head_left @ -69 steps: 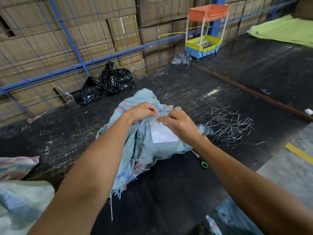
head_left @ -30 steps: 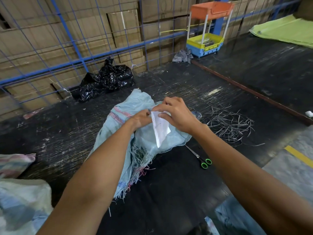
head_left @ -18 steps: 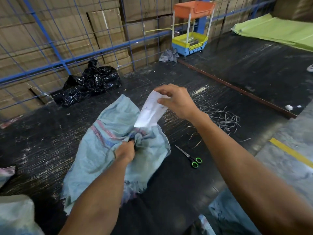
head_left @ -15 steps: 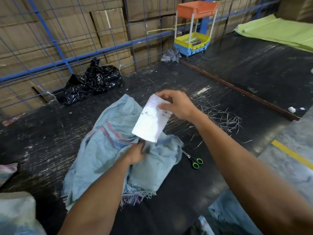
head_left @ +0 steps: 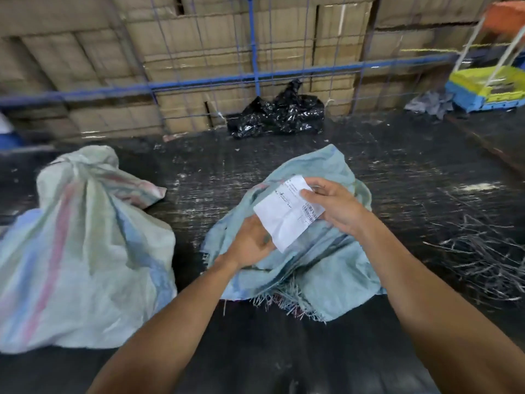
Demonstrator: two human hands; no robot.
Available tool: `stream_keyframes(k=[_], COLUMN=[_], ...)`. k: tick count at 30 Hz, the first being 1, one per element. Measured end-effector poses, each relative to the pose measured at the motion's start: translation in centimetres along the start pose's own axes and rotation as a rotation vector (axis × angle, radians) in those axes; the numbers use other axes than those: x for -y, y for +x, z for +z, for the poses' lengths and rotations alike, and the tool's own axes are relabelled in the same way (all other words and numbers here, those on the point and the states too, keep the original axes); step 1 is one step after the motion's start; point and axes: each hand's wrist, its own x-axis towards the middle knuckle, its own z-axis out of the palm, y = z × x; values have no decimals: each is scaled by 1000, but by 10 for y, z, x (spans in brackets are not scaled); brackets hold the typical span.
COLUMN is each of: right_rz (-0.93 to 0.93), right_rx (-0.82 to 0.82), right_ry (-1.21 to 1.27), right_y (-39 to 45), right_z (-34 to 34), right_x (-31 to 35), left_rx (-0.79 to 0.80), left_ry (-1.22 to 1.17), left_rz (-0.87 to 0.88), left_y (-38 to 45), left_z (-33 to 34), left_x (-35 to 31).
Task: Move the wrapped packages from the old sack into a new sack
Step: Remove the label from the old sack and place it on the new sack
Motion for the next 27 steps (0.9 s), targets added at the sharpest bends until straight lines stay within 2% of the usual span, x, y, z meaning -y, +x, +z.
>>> stream_keyframes(k=[3, 6, 7, 9, 11, 13, 16, 20, 23, 24, 27], right_rz=[-8, -2, 5, 3, -4, 10, 38, 12, 12, 25, 71], right_rx=[53, 182, 241, 316, 368, 402, 401, 285, 184, 155, 90], right_ry=[-15, -49, -60, -80, -109, -142, -146, -142, -129, -109, -46], right_y=[25, 48, 55, 60, 63, 65, 69, 80, 85, 86, 85], right_z=[46, 118, 144, 192, 241, 282, 340, 388, 398, 398, 394], right_x=[-7, -17, -21, -29, -39, -48, -61, -62, -57, -56, -60], left_rx=[80, -81, -136, -159, -67, 36, 81, -10, -191, -183, 3], left_ry=[263, 491, 576, 703, 689, 493, 359, 180, -136, -184, -240], left_rz=[-131, -264, -354, -661, -986, -1143, -1032, -939, -893, -871, -781], left_y=[-46, -115, -140, -185, -229, -262, -276, -261, -246, -237, -217], left_z=[-26, -74, -92, -125, -148, -158, -170, -173, -162, -158, -157], left_x=[31, 60, 72, 87, 109, 134, 148, 165, 171, 167, 157])
